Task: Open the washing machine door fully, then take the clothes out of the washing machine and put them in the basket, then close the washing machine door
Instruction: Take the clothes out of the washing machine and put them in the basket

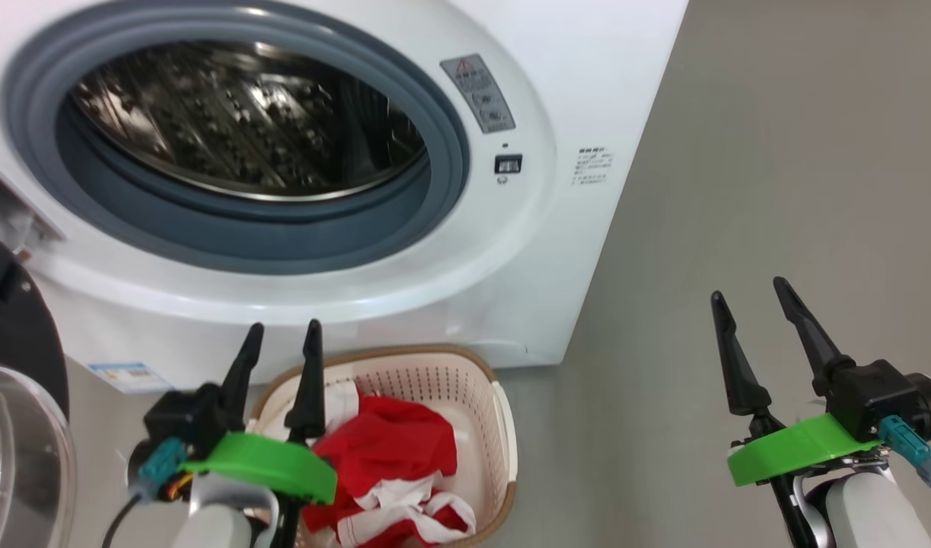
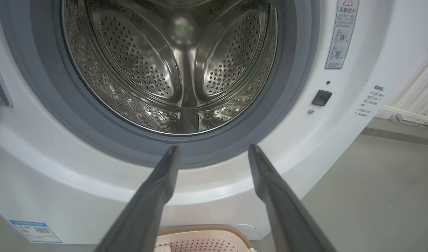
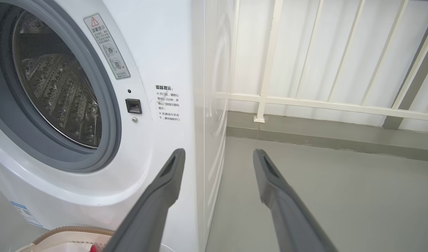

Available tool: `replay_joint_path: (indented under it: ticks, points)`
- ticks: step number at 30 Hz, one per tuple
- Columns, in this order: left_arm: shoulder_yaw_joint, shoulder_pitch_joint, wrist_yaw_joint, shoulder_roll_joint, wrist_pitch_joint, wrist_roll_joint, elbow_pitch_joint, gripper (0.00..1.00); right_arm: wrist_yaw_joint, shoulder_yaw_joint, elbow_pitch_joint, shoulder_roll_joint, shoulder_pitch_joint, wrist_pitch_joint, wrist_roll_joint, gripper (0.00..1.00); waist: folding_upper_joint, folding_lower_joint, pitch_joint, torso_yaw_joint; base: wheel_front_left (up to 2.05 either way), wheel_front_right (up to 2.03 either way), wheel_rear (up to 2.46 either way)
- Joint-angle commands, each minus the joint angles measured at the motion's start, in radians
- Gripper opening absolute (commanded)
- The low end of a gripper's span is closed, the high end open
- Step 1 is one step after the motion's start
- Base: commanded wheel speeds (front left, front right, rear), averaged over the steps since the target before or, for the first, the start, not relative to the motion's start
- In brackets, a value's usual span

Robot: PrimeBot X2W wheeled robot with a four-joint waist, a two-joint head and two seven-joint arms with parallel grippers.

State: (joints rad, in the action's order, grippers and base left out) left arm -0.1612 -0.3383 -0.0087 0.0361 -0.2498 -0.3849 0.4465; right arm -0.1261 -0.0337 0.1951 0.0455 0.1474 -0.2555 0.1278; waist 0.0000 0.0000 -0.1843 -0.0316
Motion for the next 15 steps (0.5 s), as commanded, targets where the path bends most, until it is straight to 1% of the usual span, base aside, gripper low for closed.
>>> replay_joint_path:
  ticks: [1, 7, 15]
  points:
    - [0.044, 0.032, 0.001, 0.021, -0.012, 0.018, -0.072, 1.0, -0.005, 0.011, -0.02, 0.005, -0.004, -0.006, -0.006, 1.0, 0.0, 0.0, 0.053, 0.0, 0.0, 0.0, 0.0]
    - [0.066, 0.119, 0.008, 0.021, -0.012, 0.049, -0.179, 1.0, -0.005, -0.007, -0.018, 0.005, -0.021, -0.006, -0.013, 1.0, 0.0, 0.0, 0.096, -0.011, 0.0, 0.0, 0.0]
    - [0.072, 0.206, 0.02, 0.034, -0.012, 0.062, -0.264, 1.0, -0.005, -0.012, -0.02, 0.005, -0.058, -0.006, -0.009, 1.0, 0.0, 0.0, 0.149, -0.032, 0.0, 0.0, 0.0]
